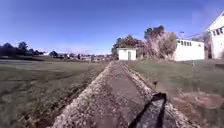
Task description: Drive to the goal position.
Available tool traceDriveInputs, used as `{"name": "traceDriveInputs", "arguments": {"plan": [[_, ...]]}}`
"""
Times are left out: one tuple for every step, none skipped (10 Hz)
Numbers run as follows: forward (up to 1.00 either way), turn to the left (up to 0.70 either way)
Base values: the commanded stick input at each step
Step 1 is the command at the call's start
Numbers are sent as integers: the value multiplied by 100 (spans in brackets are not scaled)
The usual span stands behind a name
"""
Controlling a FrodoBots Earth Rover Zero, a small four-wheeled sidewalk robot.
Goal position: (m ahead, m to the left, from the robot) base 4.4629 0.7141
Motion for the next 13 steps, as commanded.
{"name": "traceDriveInputs", "arguments": {"plan": [[100, 0], [100, 0], [100, 0], [100, 0], [100, 0], [100, 0], [100, -2], [100, -5], [100, -40], [100, -40], [100, -40], [100, -40], [100, -40]]}}
